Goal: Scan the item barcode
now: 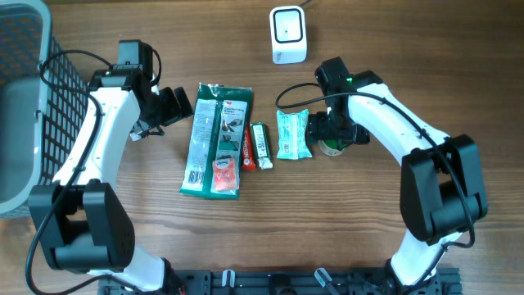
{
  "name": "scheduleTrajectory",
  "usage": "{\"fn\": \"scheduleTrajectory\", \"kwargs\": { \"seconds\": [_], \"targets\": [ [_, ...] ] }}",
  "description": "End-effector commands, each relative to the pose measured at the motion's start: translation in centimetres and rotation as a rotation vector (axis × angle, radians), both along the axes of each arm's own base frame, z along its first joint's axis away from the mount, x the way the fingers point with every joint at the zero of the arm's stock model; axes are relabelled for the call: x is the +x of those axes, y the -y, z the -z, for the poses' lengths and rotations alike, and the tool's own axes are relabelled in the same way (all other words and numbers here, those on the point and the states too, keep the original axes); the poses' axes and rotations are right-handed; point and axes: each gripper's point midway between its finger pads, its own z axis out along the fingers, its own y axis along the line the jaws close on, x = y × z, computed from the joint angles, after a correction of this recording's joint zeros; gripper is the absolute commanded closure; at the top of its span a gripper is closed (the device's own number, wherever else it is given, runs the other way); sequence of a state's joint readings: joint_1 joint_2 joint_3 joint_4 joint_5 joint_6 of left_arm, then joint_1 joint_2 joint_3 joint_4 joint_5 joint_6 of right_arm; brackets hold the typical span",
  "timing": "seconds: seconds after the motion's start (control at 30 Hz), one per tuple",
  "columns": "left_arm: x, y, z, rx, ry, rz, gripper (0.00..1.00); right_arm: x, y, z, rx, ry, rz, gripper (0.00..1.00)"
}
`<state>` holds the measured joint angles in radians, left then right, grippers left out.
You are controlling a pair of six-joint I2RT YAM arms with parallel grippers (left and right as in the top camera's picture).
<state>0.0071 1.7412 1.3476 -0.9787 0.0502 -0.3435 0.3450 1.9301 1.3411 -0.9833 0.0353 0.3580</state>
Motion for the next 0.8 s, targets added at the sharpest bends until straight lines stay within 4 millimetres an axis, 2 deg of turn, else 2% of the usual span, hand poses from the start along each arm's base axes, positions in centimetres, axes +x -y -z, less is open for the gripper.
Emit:
{"fn": "scheduleTrajectory", "kwargs": {
  "seconds": [0.0,0.23,0.4,0.6,0.77],
  "targets": [
    [-0.2,0.03,0.57,-0.006,-0.016,-0.01,0.0,-0.14,0.55,0.57,-0.031,-0.007,0.01,0.08],
    [-0.2,0.03,0.57,-0.006,-0.016,-0.01,0.0,-0.28,0.49,0.58,-0.027,-0.013,0.013,0.08],
    [-0.2,0.03,0.57,-0.006,-0.016,-0.01,0.0,-0.27,0.46,0.58,-0.025,-0.012,0.037,0.14],
    [-0.2,0.03,0.57,-0.006,-0.016,-0.01,0.0,-0.28,0.48,0.59,-0.026,-0.012,0.036,0.14],
    [-0.2,0.03,0.57,-0.006,-0.016,-0.01,0.0,-0.28,0.39,1.33,-0.017,-0.002,0.036,0.13]
  ]
}}
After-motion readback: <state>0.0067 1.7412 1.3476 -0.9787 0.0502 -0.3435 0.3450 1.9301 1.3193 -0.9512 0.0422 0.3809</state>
